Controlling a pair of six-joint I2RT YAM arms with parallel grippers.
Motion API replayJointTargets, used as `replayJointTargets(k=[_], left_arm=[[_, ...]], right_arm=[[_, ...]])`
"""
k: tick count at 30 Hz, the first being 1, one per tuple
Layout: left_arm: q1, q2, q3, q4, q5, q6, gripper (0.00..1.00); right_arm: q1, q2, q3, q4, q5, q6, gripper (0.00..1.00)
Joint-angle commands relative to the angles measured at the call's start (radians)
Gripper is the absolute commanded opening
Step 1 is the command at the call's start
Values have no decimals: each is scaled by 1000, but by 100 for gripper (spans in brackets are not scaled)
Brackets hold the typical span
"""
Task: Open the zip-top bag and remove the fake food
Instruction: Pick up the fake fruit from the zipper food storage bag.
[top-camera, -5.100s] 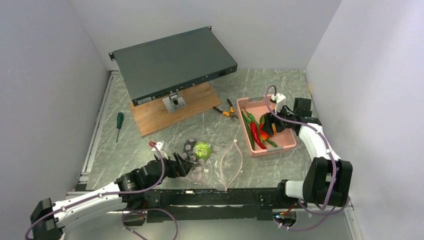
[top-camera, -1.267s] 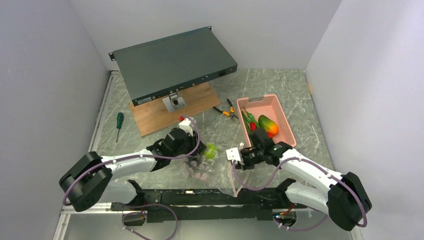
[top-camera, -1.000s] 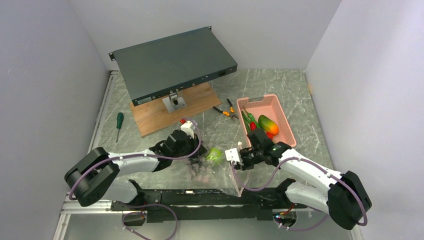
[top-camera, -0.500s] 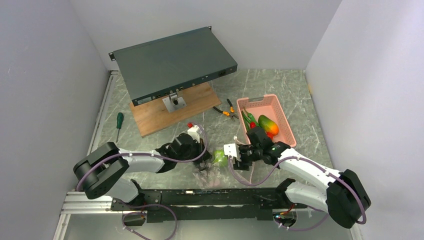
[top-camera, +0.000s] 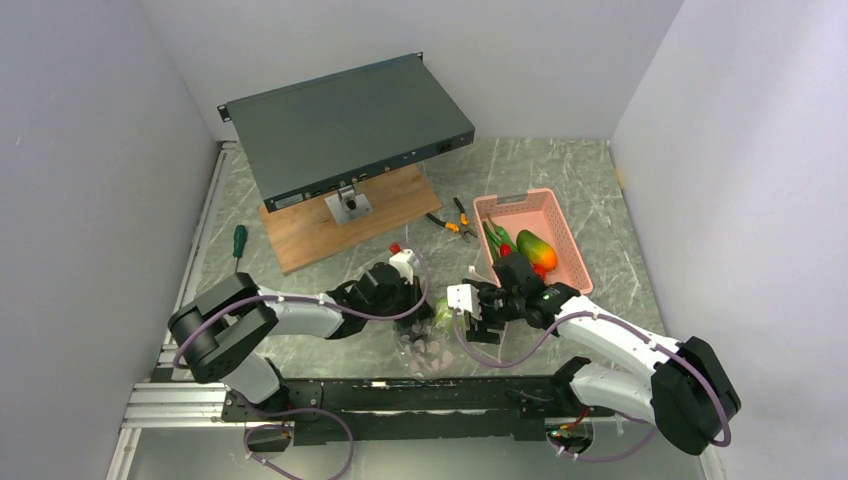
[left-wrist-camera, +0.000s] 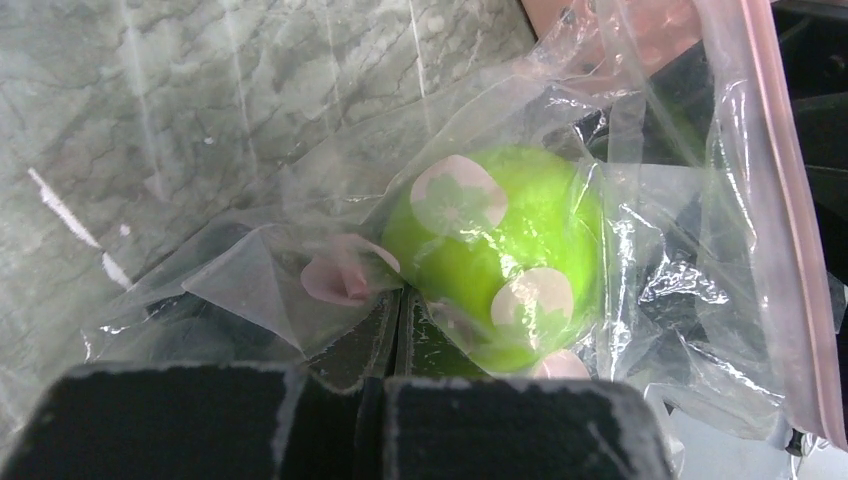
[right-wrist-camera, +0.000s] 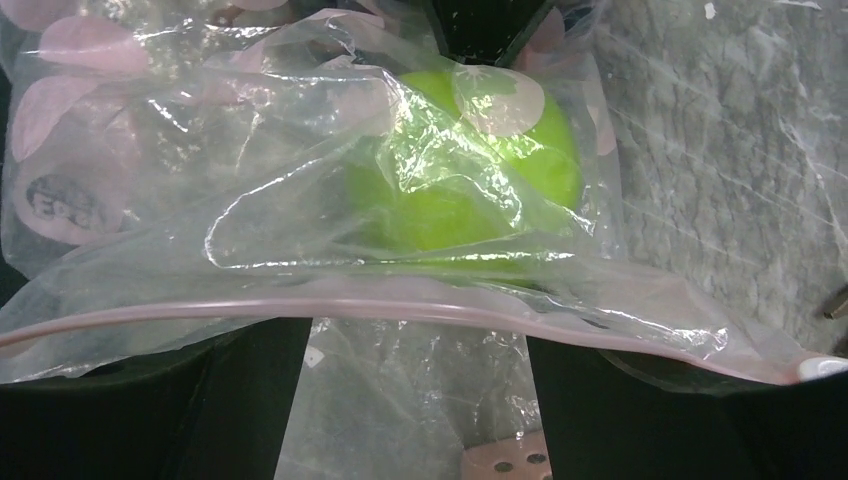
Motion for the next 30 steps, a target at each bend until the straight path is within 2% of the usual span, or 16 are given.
replayJointTargets(k=[1, 10, 22, 26, 30], left_arm=[[-21, 45, 76, 28, 59, 8, 0], [-30, 111, 130, 11, 101, 22, 0], [-46, 155, 223, -64, 130, 63, 0], [-46, 153, 232, -80, 131, 70, 0], [-46, 138, 229, -96, 115, 75, 0]], right_arm=[[8, 3, 19, 46, -2, 16, 79], [6, 1, 19, 62, 24, 22, 83], [5, -16, 15, -1, -65, -57, 92], [6, -7, 14, 9, -48, -51, 90], [6, 10, 22, 5, -28, -47, 82]])
